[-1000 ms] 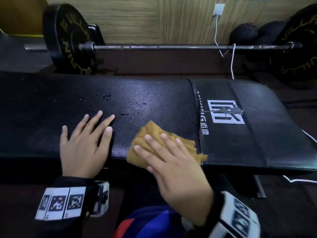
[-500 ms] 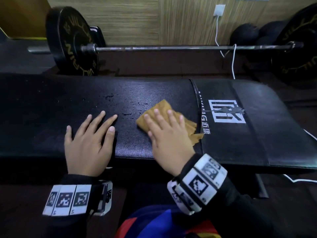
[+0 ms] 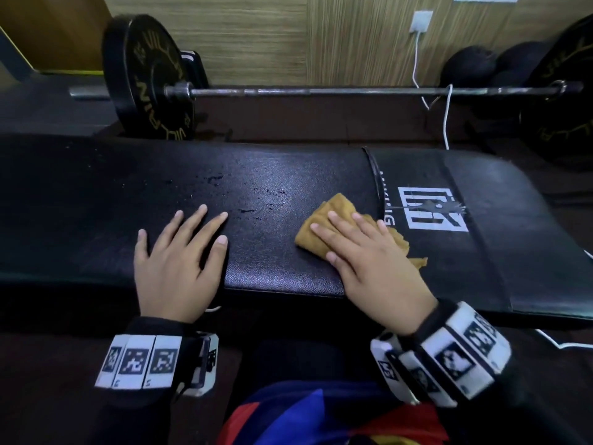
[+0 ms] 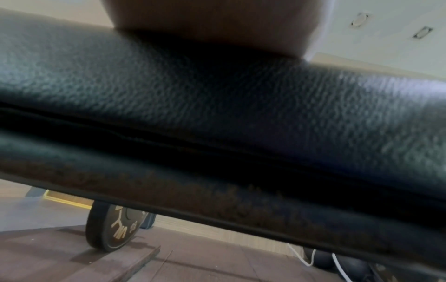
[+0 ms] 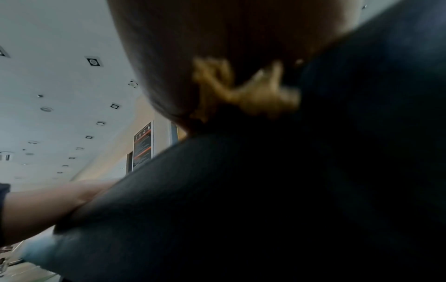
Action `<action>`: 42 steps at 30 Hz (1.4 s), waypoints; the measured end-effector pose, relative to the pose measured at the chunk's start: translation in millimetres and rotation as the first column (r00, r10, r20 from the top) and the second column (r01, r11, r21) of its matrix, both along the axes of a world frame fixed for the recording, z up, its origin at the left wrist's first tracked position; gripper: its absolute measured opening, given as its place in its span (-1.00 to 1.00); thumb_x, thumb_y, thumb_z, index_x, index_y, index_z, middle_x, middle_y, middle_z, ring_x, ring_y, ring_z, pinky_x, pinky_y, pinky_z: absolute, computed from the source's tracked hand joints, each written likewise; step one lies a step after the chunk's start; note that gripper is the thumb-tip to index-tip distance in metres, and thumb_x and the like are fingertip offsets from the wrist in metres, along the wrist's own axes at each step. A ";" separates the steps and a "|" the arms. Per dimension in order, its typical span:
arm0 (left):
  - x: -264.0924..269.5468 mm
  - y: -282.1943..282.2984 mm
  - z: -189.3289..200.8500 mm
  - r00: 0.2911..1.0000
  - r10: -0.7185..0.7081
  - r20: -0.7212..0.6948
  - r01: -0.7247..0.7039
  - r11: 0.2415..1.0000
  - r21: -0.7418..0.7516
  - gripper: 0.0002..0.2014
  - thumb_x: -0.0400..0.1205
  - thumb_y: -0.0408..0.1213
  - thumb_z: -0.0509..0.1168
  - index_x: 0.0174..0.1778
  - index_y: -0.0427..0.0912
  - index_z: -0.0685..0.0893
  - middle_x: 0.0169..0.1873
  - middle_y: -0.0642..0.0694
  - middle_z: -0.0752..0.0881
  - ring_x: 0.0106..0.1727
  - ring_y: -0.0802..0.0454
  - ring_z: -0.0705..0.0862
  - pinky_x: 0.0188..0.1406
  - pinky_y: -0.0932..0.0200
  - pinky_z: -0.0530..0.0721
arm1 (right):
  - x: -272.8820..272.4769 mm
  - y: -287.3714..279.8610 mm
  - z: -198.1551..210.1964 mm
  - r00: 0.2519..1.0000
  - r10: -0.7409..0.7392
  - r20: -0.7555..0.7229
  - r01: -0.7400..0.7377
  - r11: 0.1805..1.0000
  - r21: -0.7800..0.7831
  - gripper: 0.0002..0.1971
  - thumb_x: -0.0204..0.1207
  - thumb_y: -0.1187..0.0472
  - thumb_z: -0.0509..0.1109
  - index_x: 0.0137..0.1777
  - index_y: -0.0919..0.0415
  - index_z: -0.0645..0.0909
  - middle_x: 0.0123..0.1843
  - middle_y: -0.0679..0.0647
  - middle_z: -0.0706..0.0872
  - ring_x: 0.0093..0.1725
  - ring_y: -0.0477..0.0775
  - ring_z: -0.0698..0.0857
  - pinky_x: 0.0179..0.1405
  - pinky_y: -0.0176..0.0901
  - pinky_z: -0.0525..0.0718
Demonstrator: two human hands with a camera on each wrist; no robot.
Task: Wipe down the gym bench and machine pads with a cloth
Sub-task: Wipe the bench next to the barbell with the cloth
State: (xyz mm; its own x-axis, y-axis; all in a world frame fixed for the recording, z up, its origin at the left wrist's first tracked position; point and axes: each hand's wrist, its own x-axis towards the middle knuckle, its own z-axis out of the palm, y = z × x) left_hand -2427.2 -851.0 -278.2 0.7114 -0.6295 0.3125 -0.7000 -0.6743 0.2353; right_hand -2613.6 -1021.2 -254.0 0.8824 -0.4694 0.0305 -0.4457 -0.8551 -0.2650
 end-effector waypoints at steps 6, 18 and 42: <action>-11.5 -3.3 0.2 0.990 0.018 -0.141 -0.037 0.990 -0.133 -0.49 0.66 0.07 -0.13 0.44 0.13 0.53 0.51 0.15 0.44 0.64 0.07 0.17 0.59 -0.27 -0.14 | 22.2 30.7 -2.6 0.994 0.102 0.036 -0.103 0.995 0.014 -0.50 0.70 0.04 0.04 0.63 -0.18 0.11 0.69 -0.12 0.07 0.67 0.13 0.00 0.60 0.10 -0.17; -124.8 -60.9 17.1 0.968 0.057 -0.245 -0.084 0.991 -0.102 -0.19 0.54 0.34 -0.38 0.59 -0.01 0.25 0.64 -0.08 0.21 0.68 -0.04 -0.05 0.58 -0.36 -0.14 | -32.8 -14.2 4.2 0.878 -0.072 0.473 -0.024 0.981 0.195 -0.69 0.58 0.33 0.33 0.31 0.25 0.61 0.42 0.11 0.57 0.55 0.15 0.37 0.54 0.28 0.27; -205.6 -88.3 -34.5 0.827 0.039 -0.561 -0.386 0.765 -0.515 0.07 0.52 0.33 0.15 0.60 -0.14 -0.43 0.48 -0.19 -0.65 0.55 -0.07 -0.59 0.58 0.07 -0.38 | -36.4 -51.9 -29.4 0.825 -0.026 0.565 0.073 0.995 -0.061 -0.81 0.51 0.33 0.41 0.08 0.34 0.73 0.14 0.24 0.74 0.21 0.25 0.68 0.30 0.21 0.52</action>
